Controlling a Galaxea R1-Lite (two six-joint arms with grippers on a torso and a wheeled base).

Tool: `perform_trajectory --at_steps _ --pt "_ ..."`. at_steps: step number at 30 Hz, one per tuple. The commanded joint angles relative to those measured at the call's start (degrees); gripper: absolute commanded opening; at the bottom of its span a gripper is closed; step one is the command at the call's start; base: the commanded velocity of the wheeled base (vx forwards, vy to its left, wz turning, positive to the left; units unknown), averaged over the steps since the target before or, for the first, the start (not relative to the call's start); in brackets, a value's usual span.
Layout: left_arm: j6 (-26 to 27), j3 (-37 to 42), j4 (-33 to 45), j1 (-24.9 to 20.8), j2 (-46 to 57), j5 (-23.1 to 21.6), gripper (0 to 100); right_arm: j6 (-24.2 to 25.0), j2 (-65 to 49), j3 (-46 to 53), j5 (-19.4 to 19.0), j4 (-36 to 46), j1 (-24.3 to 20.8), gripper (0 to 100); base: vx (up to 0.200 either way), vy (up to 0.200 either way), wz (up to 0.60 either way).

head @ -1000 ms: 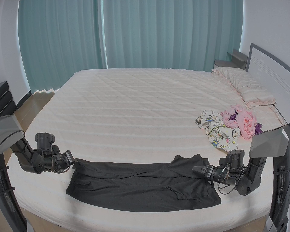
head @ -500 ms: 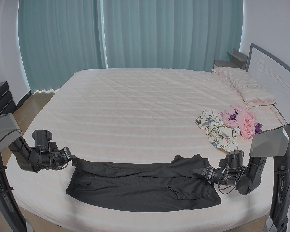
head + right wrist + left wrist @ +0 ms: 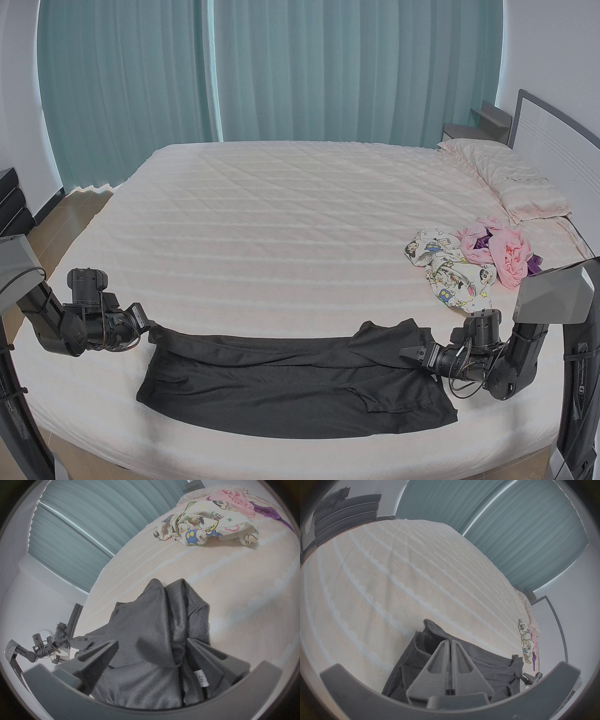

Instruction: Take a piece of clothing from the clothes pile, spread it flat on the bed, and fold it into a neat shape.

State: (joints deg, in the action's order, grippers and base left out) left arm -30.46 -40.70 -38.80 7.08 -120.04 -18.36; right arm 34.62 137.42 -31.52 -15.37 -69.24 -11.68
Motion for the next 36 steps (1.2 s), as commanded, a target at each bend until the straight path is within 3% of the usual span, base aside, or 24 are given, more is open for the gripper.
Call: perform_trajectory --at_steps 1,22,24,27,32,36 --pt "0.0 0.0 0.0 0.1 0.1 0.0 0 0.0 1.4 -0.9 0.0 0.0 0.0 0 0.0 0.0 0.0" --pt "-0.1 -0.6 -0.1 0.9 0.0 0.0 0 0.8 -1.8 -3.3 0.1 -0.9 1.0 0 0.0 0.0 0.0" --pt "-0.6 -0.9 -0.2 1.0 0.0 0.0 0 1.6 -1.7 -4.2 1.7 -1.2 1.1 0 0.0 0.0 0.0" --pt "-3.0 -1.0 -3.0 1.3 -0.5 0.1 0 4.5 -1.1 -5.8 5.7 -3.4 0.6 0 0.0 0.0 0.0" --pt "-7.2 -0.4 -10.5 1.9 -1.3 0.2 0 5.2 -1.1 -5.7 6.1 -4.8 0.6 0 0.0 0.0 0.0" --pt "-7.3 -0.4 -12.3 2.0 -2.8 0.3 0 5.4 -1.2 -5.7 6.1 -5.1 0.5 0 0.0 0.0 0.0"
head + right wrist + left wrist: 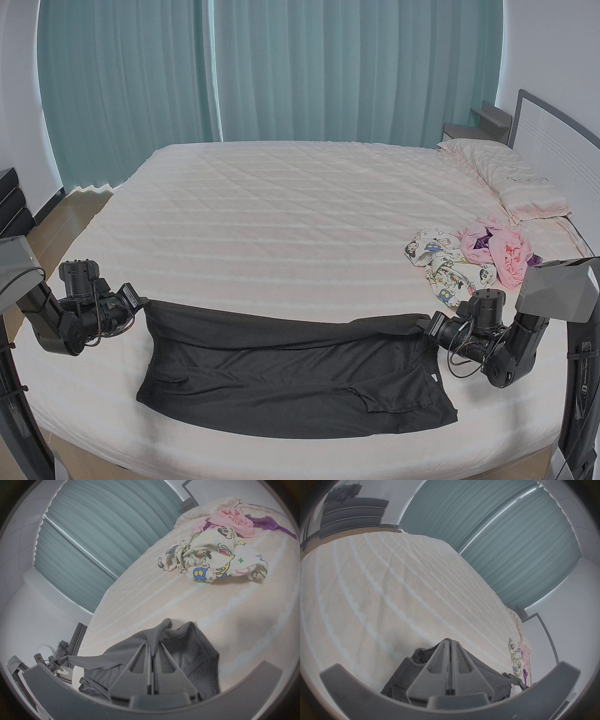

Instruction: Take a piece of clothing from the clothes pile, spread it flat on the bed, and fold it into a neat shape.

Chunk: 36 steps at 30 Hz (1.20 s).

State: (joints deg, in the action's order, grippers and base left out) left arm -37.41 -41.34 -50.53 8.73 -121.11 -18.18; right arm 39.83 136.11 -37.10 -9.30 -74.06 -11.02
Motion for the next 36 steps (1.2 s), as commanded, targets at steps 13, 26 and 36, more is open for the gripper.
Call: perform_trajectory --at_steps 13,26,36 --pt "-5.6 0.2 -7.6 1.5 -3.5 -0.1 0 1.5 1.4 1.6 0.2 -6.6 -0.1 0 0.0 0.0 0.0" --pt "2.5 1.6 -1.2 2.2 -4.0 -1.0 0 -3.4 0.3 6.5 -3.4 -4.1 0.2 0 0.0 0.0 0.0" --pt "11.5 1.6 6.4 2.4 -5.3 -0.9 0 -8.4 1.4 9.5 -4.4 -3.9 -0.1 0 0.0 0.0 0.0"
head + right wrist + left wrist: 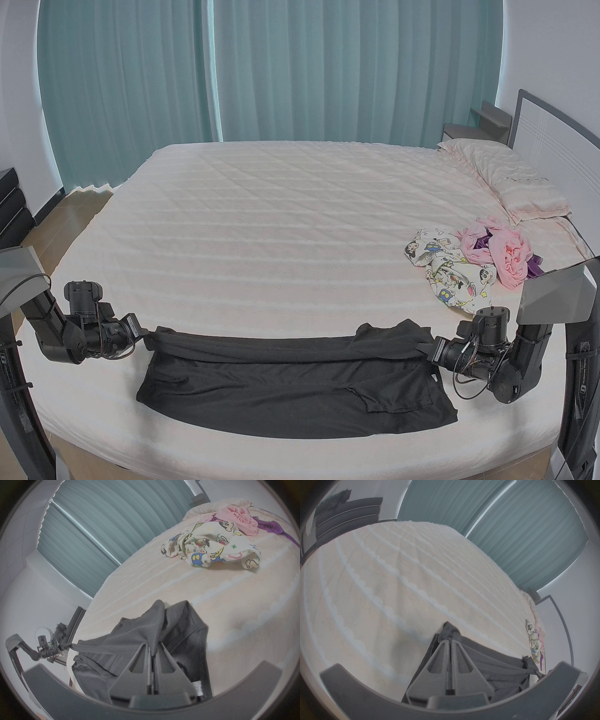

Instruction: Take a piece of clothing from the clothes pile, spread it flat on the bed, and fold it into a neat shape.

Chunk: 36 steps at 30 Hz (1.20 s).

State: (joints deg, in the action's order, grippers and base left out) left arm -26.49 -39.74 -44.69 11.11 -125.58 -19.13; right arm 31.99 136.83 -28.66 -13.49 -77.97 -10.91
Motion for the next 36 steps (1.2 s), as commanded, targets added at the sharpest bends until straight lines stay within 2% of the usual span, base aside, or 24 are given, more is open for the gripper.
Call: perform_trajectory --at_steps 1,6,14,15,16,21,29,31,35,36 --pt "2.0 0.0 1.9 0.1 -0.8 0.1 0 -1.8 1.1 1.8 -0.2 0.0 -0.3 0 0.0 0.0 0.0" --pt "5.5 0.3 5.4 -0.1 -1.0 0.1 0 -7.5 3.2 3.4 -0.3 -0.1 -0.4 0 0.0 0.0 0.0" --pt "8.1 0.5 8.7 -0.2 -0.9 0.6 0 -7.7 3.2 4.2 -0.3 -0.1 -1.1 0 0.0 0.0 0.0" --pt "8.5 0.5 9.4 -0.2 -0.8 0.7 100 -7.7 3.2 4.2 -0.3 0.0 -1.1 0 0.0 0.0 0.0" --pt "8.5 0.5 9.4 -0.2 -0.8 0.7 100 -7.7 3.2 4.2 -0.3 0.0 -1.1 100 0.0 0.0 0.0" --pt "12.8 0.8 13.9 0.2 0.5 0.7 100 -7.7 2.4 4.2 -0.3 -0.1 -0.7 100 0.0 0.0 0.0" --pt "12.0 -0.3 14.3 3.0 3.6 -0.6 100 -7.5 -3.3 4.3 -0.6 0.0 1.7 100 0.0 0.0 0.0" --pt "9.5 -1.0 14.3 3.3 4.0 -3.2 100 -6.9 -5.0 5.2 -0.9 0.1 1.4 100 0.0 0.0 0.0" --pt "5.5 -1.5 14.2 3.3 4.4 -8.0 100 -5.3 -5.7 9.2 -4.9 0.0 0.7 100 0.0 0.0 0.0" --pt "5.0 -1.3 14.1 3.3 4.5 -10.0 100 -4.0 -5.9 10.7 -8.4 -0.3 0.9 100 0.0 0.0 0.0"
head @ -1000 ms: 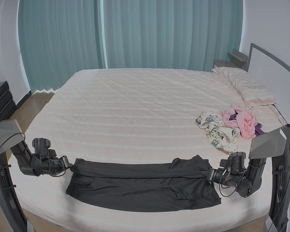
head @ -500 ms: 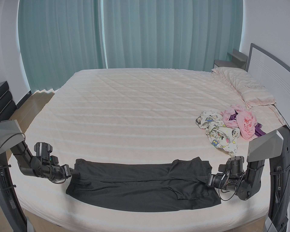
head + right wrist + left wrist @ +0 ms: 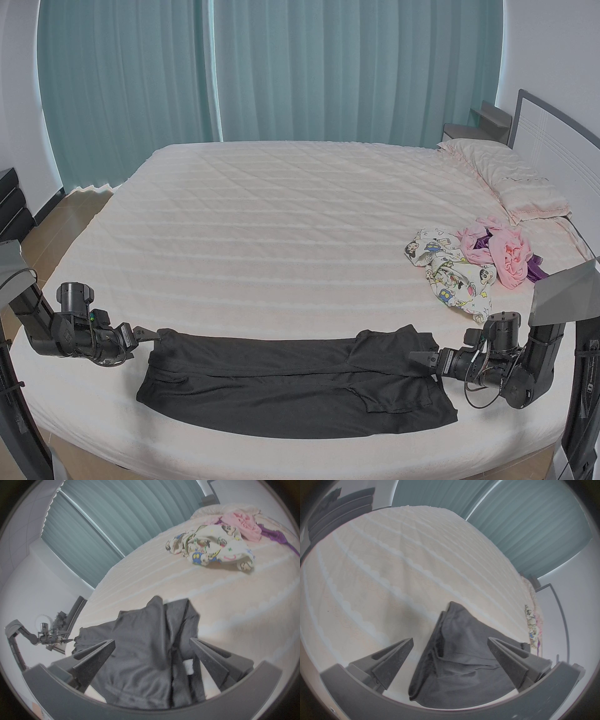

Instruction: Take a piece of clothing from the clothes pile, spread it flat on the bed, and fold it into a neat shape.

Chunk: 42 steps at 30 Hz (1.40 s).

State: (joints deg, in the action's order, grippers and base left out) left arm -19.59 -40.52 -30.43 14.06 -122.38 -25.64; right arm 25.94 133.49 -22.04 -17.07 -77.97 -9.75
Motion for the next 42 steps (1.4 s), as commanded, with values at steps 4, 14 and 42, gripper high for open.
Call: perform_trajectory --at_steps 4,14,42 --pt "-1.9 -0.2 -0.6 0.1 1.3 -4.2 100 2.2 -2.1 4.2 -6.7 -0.1 0.1 100 0.0 0.0 0.0" --pt "-2.6 -0.1 -0.4 0.0 1.0 -4.3 100 2.1 -2.1 5.5 -6.6 0.0 -2.7 100 -0.08 0.0 0.0" --pt "-2.3 -0.4 -0.7 0.0 0.5 -4.3 100 2.6 4.2 -1.3 -2.8 1.1 -1.8 100 -0.057 0.0 0.0"
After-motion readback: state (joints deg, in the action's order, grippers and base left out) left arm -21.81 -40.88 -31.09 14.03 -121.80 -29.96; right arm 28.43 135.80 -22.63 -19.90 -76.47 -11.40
